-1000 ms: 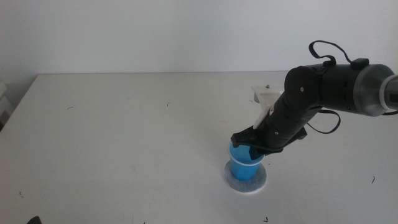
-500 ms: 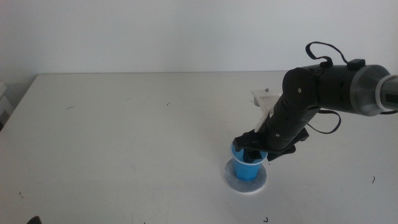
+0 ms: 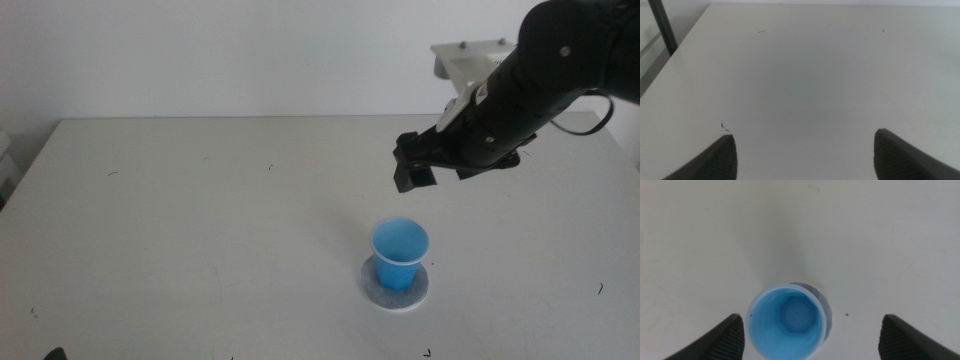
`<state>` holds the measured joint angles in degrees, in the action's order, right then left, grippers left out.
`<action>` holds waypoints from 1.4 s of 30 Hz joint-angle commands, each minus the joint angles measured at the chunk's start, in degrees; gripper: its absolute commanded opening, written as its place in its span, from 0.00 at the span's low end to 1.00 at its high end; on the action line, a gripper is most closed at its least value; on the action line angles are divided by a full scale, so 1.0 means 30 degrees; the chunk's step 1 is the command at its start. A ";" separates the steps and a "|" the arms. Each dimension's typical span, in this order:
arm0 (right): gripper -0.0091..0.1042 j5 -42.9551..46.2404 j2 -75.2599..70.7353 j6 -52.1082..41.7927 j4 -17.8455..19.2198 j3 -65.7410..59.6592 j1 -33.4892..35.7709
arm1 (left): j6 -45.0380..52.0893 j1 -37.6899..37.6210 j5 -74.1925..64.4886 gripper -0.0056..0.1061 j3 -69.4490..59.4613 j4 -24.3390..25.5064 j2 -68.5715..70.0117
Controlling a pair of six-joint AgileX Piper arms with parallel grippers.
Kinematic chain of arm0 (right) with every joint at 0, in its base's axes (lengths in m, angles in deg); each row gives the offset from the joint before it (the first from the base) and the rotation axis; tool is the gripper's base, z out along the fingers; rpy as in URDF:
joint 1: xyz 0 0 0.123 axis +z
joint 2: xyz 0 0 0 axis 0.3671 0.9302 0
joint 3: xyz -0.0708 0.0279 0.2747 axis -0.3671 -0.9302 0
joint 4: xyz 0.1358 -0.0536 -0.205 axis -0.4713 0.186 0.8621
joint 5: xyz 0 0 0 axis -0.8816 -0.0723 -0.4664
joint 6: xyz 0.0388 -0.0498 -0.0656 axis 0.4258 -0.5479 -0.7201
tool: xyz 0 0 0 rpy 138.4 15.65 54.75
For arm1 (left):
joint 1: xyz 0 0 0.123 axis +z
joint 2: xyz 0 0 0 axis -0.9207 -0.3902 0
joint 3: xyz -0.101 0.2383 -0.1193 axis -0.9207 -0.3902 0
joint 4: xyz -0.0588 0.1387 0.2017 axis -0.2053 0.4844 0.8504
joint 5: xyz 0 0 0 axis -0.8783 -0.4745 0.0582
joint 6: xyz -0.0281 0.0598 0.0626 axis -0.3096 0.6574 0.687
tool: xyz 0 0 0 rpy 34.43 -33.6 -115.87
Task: Place an empty cup on a cup mat.
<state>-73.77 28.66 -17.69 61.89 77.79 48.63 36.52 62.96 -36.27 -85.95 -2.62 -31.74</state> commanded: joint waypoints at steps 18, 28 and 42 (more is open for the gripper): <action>0.71 0.3919 -1.3773 -0.0675 0.1081 -0.7934 -0.6784 | -0.0207 0.0022 0.1279 0.99 0.0112 0.0007 0.0061; 0.73 0.8065 -1.9033 -0.1295 0.1186 -1.3789 -0.6836 | -0.0207 0.0022 0.1279 0.99 0.0112 0.0007 0.0061; 0.89 1.3361 -2.6040 0.1595 0.4590 -2.0507 -0.6858 | -0.0207 0.0022 0.1279 0.99 0.0112 0.0007 0.0061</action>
<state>-39.76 -48.94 -13.10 73.71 16.01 28.48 36.52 62.96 -36.27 -85.95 -2.62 -31.74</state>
